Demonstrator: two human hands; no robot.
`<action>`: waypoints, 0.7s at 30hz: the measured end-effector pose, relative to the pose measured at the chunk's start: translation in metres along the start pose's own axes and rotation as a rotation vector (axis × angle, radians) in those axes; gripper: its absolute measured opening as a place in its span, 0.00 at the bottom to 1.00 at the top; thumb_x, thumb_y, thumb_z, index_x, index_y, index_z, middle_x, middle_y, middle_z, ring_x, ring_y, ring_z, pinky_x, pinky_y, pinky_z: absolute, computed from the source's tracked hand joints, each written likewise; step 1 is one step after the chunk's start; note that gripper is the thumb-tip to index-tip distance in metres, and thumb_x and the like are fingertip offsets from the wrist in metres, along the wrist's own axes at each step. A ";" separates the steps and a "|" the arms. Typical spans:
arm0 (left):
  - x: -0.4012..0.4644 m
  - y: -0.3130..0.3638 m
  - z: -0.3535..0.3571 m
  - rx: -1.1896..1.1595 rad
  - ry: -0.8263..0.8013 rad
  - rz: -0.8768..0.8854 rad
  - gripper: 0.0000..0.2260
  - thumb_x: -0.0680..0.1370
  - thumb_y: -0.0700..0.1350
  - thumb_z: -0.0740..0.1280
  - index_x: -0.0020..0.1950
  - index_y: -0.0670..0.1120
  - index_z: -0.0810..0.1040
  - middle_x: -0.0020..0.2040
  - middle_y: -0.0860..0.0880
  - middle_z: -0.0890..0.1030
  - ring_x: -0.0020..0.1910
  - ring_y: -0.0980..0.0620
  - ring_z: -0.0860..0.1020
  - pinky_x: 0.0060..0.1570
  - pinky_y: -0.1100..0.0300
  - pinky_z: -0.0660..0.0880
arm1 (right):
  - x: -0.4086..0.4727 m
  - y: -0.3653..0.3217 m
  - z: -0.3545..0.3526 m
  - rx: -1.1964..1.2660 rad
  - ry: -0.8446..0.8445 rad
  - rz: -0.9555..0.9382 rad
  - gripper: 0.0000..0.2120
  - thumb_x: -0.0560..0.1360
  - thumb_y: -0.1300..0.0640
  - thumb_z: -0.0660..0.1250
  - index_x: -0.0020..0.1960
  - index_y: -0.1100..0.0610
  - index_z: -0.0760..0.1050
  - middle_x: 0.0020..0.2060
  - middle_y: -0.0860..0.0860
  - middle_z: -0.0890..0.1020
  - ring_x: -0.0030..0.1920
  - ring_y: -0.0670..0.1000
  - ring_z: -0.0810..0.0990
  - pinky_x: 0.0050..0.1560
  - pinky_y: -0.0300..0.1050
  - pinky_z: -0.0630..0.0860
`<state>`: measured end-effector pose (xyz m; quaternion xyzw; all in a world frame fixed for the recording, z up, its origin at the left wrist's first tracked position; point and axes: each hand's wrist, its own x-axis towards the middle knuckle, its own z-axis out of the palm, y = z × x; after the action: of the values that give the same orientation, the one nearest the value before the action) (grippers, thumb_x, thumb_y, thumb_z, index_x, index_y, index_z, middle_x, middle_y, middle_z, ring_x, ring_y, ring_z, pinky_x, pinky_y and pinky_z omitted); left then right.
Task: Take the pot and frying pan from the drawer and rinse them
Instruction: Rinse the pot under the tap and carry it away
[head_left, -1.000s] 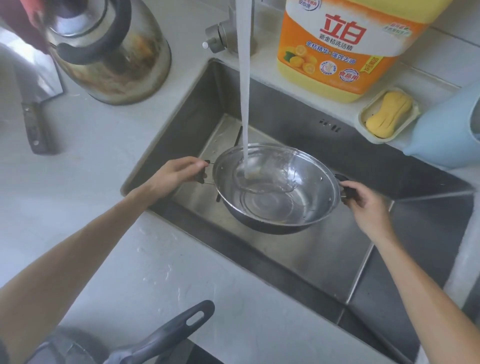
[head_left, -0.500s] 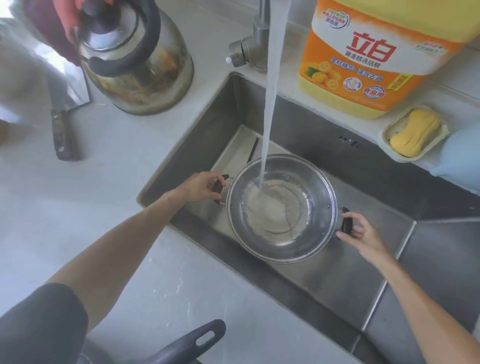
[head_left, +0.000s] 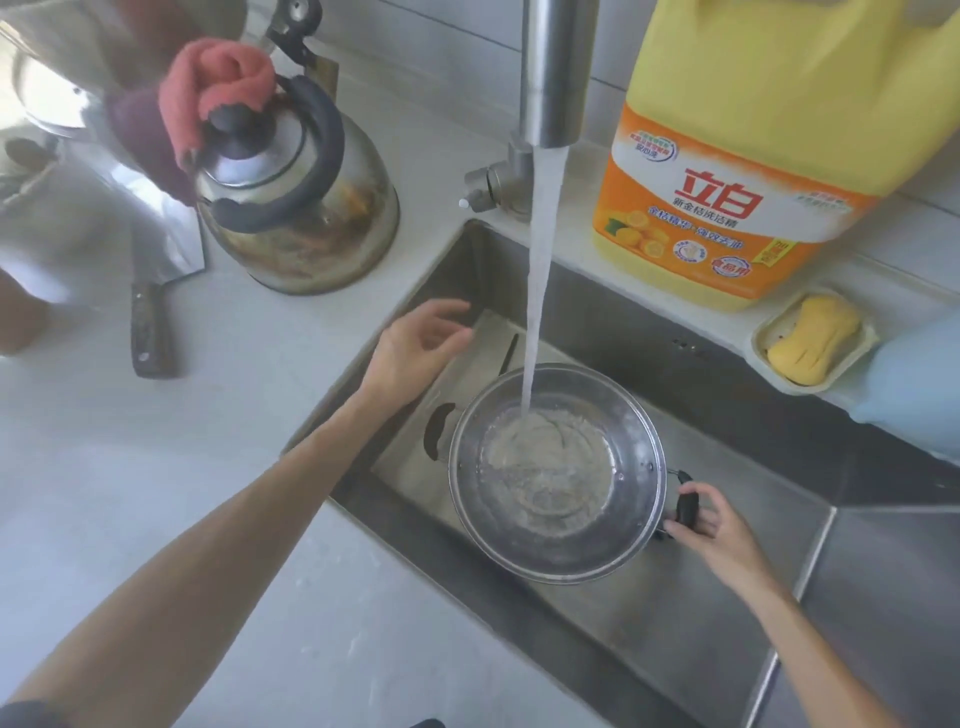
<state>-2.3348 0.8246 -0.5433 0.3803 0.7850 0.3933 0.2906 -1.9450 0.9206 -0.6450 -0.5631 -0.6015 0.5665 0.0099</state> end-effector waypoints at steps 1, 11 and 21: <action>0.006 0.019 -0.006 -0.184 0.080 0.070 0.11 0.74 0.52 0.68 0.56 0.60 0.76 0.43 0.55 0.84 0.41 0.57 0.82 0.47 0.61 0.78 | 0.001 0.000 0.000 0.005 -0.002 0.003 0.21 0.69 0.66 0.73 0.47 0.40 0.73 0.47 0.57 0.85 0.43 0.51 0.84 0.47 0.33 0.76; 0.071 0.049 -0.011 -0.183 0.304 0.118 0.11 0.78 0.45 0.66 0.60 0.48 0.80 0.38 0.60 0.81 0.31 0.64 0.76 0.29 0.67 0.73 | 0.008 0.001 0.000 -0.029 -0.011 -0.006 0.22 0.69 0.62 0.74 0.46 0.36 0.72 0.45 0.51 0.85 0.46 0.50 0.84 0.49 0.42 0.75; 0.075 0.072 0.003 -0.013 0.293 0.244 0.10 0.77 0.42 0.65 0.55 0.45 0.82 0.42 0.54 0.82 0.35 0.72 0.76 0.34 0.74 0.72 | 0.006 -0.004 0.000 -0.045 -0.002 -0.019 0.21 0.69 0.61 0.74 0.46 0.36 0.72 0.45 0.51 0.83 0.45 0.50 0.83 0.48 0.40 0.72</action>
<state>-2.3471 0.9167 -0.4966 0.4097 0.7644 0.4816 0.1258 -1.9498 0.9260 -0.6454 -0.5568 -0.6194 0.5534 0.0020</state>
